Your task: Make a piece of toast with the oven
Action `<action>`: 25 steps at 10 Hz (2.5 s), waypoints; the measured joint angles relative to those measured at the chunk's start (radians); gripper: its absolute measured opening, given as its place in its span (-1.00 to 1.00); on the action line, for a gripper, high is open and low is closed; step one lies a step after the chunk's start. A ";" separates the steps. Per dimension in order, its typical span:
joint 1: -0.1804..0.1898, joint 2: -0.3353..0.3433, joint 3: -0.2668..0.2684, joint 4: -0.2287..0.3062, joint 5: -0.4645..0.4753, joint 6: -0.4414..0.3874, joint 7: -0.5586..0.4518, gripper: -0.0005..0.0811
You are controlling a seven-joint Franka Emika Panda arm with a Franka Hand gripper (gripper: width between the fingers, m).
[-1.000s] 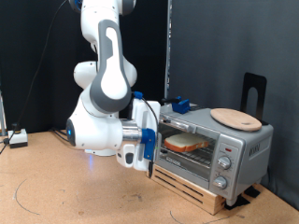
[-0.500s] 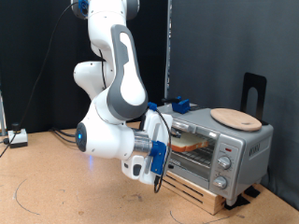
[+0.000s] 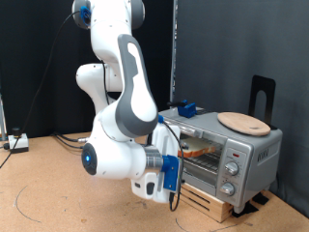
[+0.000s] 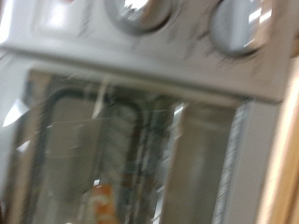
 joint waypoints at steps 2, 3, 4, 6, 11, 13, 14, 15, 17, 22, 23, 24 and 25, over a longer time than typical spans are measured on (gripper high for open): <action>0.015 0.049 0.003 0.052 0.025 0.063 0.003 0.99; 0.015 0.049 0.003 0.050 0.025 0.058 0.003 0.99; 0.011 0.056 0.003 0.056 0.016 0.011 0.003 0.99; 0.012 0.111 0.003 0.102 0.009 -0.024 0.036 0.99; 0.034 0.279 0.038 0.284 0.023 0.003 0.067 0.99; 0.046 0.328 0.063 0.345 0.021 -0.032 0.106 0.99; 0.054 0.340 0.072 0.360 0.021 -0.044 0.123 0.99; 0.062 0.343 0.078 0.362 0.014 -0.055 0.127 0.99; 0.078 0.343 0.084 0.359 -0.001 -0.065 0.127 0.99; 0.101 0.343 0.099 0.346 0.004 -0.044 0.125 0.99; 0.104 0.343 0.104 0.344 0.007 -0.043 0.125 0.99; 0.105 0.341 0.106 0.344 0.009 -0.043 0.125 0.99; 0.105 0.341 0.106 0.344 0.009 -0.044 0.125 0.66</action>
